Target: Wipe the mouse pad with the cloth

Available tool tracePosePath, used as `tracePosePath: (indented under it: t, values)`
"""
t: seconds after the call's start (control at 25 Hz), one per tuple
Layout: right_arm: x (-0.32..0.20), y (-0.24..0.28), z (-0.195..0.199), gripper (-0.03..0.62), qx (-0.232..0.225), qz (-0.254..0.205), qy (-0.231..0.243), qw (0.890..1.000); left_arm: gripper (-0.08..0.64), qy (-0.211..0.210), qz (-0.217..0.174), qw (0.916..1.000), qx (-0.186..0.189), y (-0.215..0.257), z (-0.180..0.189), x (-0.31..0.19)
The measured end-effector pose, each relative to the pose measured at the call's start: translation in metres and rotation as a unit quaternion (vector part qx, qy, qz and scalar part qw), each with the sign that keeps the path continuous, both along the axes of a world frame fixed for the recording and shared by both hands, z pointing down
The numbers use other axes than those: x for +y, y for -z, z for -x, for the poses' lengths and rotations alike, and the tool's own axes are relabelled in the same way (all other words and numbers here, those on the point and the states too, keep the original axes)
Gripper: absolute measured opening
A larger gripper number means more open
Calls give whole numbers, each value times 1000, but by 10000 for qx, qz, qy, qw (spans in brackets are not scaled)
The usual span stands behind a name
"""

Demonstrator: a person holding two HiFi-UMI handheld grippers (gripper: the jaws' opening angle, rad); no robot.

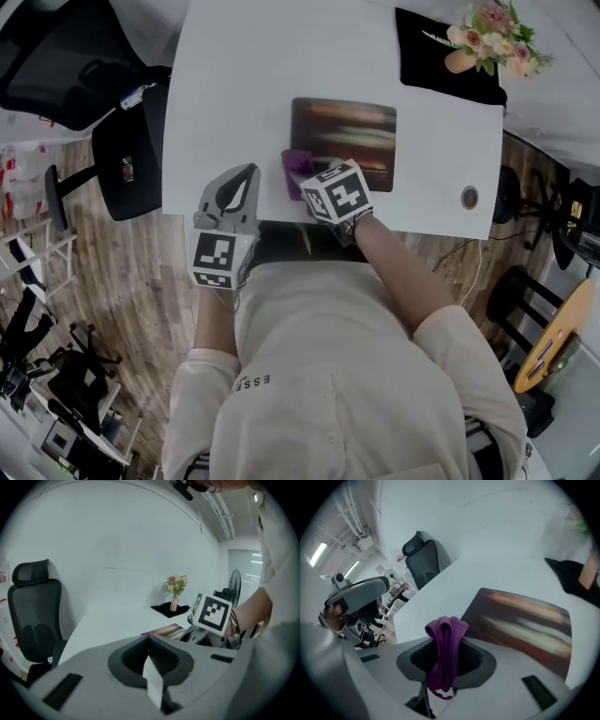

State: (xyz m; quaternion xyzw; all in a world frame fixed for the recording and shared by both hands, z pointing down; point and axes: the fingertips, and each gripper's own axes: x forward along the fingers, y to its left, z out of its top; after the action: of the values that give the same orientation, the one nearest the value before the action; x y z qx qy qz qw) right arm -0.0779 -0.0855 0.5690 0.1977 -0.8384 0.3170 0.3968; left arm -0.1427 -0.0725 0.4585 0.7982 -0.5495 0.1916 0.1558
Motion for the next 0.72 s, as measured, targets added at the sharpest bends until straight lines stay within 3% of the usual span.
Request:
tracePosePath:
  t: [0.36, 0.72]
  values:
    - [-5, -2, -26, 114, 22, 3, -441, 9990, 0, -156, -81, 9998, -6, 2, -9, 1]
    - [-11, -3, -74, 114, 15, 26, -727, 9974, 0, -581, -141, 9982, -2, 4, -52, -3]
